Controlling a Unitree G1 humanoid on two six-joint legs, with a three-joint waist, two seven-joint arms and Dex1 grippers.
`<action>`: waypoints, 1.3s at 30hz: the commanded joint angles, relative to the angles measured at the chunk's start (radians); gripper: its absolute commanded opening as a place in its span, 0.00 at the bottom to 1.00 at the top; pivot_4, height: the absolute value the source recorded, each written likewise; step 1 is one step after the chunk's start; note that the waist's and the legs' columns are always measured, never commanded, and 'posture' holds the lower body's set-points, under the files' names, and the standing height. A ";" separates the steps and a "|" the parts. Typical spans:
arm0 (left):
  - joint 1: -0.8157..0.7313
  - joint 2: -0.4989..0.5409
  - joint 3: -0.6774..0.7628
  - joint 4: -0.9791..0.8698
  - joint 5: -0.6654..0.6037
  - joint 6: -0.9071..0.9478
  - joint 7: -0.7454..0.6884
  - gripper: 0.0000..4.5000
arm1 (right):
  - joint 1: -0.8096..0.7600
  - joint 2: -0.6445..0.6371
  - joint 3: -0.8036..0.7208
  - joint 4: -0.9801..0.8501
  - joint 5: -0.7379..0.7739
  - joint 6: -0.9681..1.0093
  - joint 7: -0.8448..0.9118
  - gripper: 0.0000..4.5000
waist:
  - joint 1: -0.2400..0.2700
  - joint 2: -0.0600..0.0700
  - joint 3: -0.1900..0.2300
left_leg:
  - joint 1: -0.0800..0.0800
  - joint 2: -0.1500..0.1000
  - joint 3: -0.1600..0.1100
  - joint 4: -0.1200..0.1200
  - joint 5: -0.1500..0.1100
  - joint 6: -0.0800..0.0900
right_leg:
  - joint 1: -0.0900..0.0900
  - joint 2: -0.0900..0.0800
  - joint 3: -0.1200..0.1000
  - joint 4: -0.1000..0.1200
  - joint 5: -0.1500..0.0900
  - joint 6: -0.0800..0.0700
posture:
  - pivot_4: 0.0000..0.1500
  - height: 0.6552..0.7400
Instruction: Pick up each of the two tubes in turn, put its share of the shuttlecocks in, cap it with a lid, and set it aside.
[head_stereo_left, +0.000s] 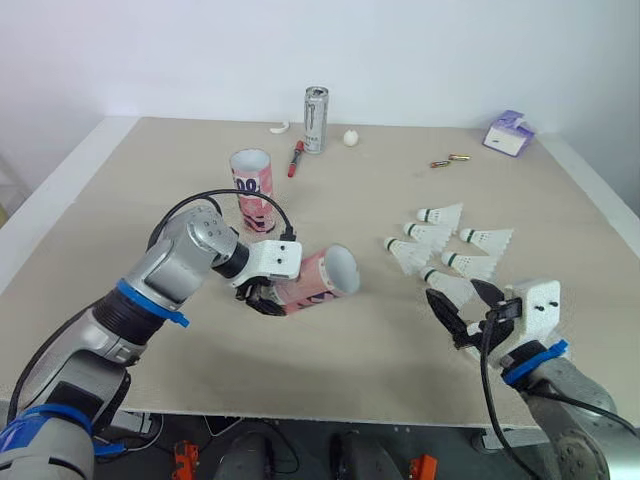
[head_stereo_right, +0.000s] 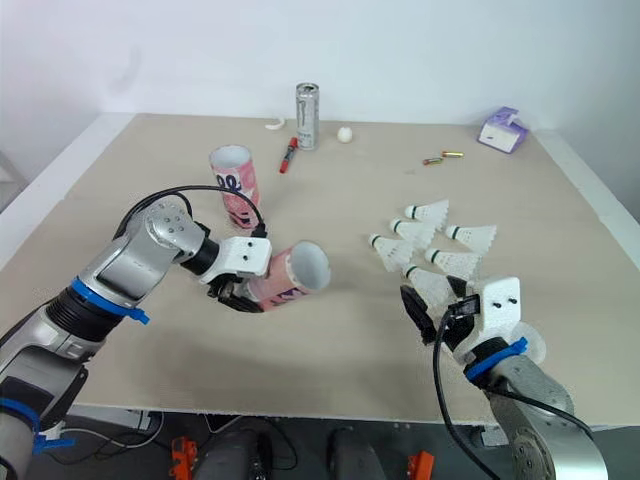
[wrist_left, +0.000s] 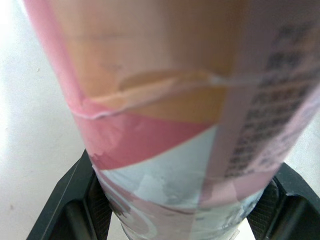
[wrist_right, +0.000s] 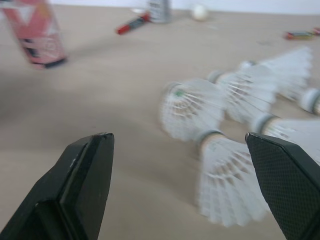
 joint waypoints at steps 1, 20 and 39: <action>-0.010 -0.007 -0.027 -0.030 0.000 0.018 -0.015 0.66 | 0.000 -0.002 -0.031 -0.032 0.044 0.042 -0.016 1.00 | 0.000 0.000 0.000 | 0.000 0.000 0.000 0.000 0.000 0.000 | 0.000 0.000 0.000 0.000 0.000 0.000 | 1.00 1.00; -0.003 -0.018 -0.025 -0.036 -0.008 0.051 0.005 0.66 | -0.146 0.011 -0.016 0.087 0.104 0.181 -0.118 1.00 | -0.001 0.000 0.000 | -0.003 -0.003 -0.004 0.000 0.000 0.000 | 0.000 0.000 0.000 0.000 -0.001 0.001 | 1.00 1.00; -0.006 -0.036 -0.024 -0.016 -0.011 0.055 0.031 0.66 | -0.172 0.001 -0.005 0.106 0.067 0.195 -0.134 0.01 | -0.001 0.001 -0.001 | -0.004 -0.005 -0.005 0.002 0.000 0.001 | 0.001 0.000 0.002 0.000 -0.001 0.003 | 1.00 1.00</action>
